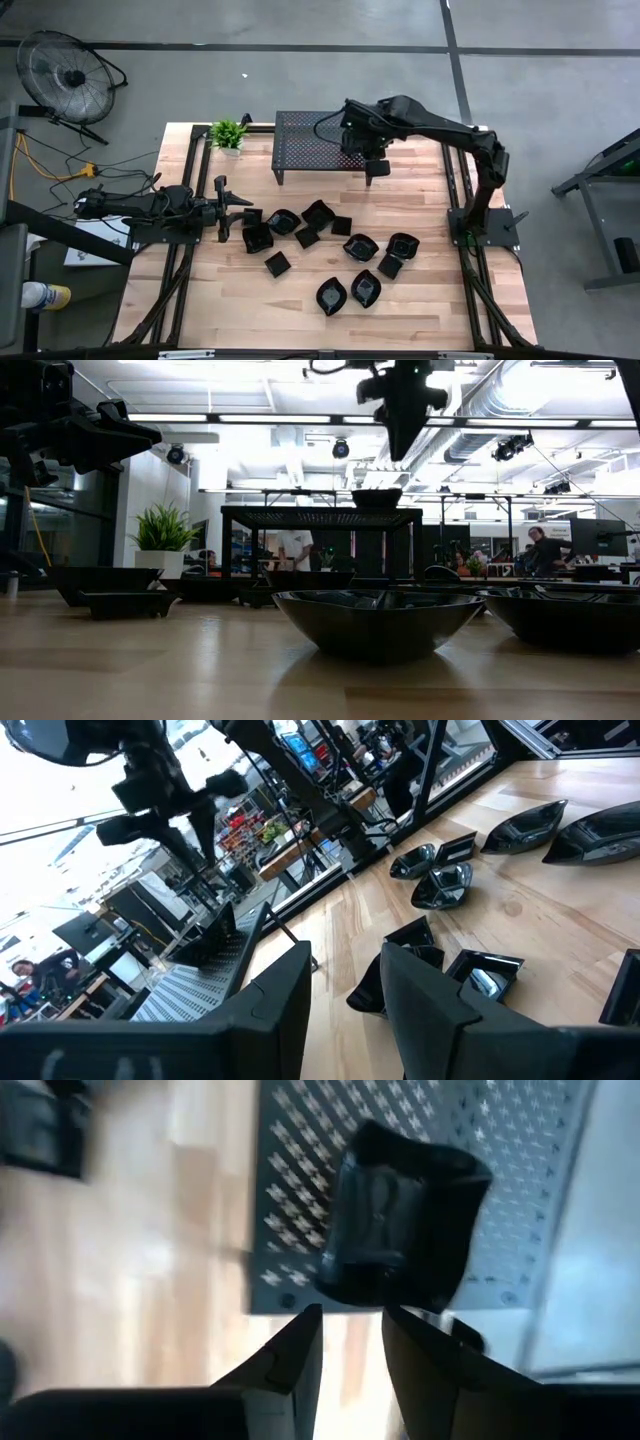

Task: Pick & Place Mini shaped plates
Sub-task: Stack the distorted square plate on top of the distorted square plate on the shelf

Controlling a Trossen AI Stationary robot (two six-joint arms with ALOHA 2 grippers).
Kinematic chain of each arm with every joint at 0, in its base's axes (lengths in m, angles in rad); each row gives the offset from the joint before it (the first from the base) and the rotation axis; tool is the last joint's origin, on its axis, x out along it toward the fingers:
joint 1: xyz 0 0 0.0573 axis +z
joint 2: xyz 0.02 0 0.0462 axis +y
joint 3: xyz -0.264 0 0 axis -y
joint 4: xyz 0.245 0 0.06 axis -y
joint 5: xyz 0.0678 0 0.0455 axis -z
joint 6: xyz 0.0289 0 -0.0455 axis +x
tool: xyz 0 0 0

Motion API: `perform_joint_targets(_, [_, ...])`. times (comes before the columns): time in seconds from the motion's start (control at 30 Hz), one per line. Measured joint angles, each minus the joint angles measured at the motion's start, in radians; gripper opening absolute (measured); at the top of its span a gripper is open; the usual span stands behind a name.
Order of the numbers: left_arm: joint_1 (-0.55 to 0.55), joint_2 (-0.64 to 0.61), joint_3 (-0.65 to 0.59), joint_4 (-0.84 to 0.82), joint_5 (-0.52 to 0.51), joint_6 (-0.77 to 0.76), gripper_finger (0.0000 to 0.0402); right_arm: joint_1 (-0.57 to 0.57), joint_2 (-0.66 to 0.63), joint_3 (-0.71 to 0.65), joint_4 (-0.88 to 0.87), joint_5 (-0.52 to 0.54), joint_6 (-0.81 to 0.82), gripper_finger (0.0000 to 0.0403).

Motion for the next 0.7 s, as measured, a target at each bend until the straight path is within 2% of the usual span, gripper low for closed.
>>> perform_joint_targets(0.23, [0.0,0.0,0.0,0.0,0.0,0.0,0.012,0.069,-0.011,0.0,0.032,-0.214,0.092,0.0101])
perform_joint_targets(0.57, [0.0,0.0,0.0,0.0,0.0,0.0,0.012,0.297,-0.01,-0.002,0.161,-0.207,0.065,0.01])
perform_joint_targets(0.7, [0.0,0.0,0.0,0.0,0.0,0.0,0.012,0.383,-0.01,-0.052,0.26,-0.207,0.048,0.01])
